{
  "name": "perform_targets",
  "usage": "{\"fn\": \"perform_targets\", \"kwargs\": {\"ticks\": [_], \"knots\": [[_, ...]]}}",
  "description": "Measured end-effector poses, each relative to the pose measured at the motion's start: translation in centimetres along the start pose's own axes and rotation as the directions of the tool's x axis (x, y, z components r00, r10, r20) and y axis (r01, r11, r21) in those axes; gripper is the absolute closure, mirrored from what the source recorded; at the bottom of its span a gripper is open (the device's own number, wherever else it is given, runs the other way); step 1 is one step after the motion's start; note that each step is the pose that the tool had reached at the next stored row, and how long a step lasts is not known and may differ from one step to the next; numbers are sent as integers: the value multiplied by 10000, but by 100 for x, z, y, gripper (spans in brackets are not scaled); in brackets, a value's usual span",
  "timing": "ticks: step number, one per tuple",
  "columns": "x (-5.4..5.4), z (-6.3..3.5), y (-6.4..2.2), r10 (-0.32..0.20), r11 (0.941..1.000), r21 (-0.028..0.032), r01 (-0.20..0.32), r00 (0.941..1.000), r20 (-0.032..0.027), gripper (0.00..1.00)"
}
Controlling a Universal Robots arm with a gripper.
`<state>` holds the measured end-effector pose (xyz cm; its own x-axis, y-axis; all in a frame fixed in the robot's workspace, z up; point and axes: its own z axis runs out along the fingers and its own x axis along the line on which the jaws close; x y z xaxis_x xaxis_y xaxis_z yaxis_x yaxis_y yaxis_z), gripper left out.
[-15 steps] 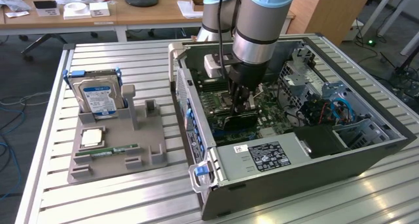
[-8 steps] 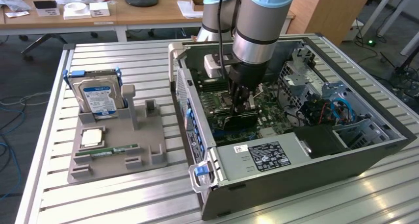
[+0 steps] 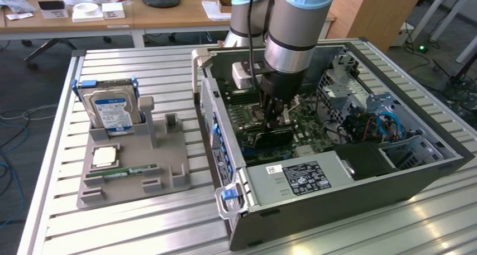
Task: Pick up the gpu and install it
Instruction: 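Press down on the gpu until it lock into place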
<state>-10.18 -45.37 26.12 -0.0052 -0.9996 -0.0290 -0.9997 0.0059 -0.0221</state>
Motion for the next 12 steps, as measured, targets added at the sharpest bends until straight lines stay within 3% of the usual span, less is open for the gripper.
{"fn": "perform_targets", "kwargs": {"ticks": [12], "knots": [[0,1,18,-1,10000,2,1,10000,3,89]]}}
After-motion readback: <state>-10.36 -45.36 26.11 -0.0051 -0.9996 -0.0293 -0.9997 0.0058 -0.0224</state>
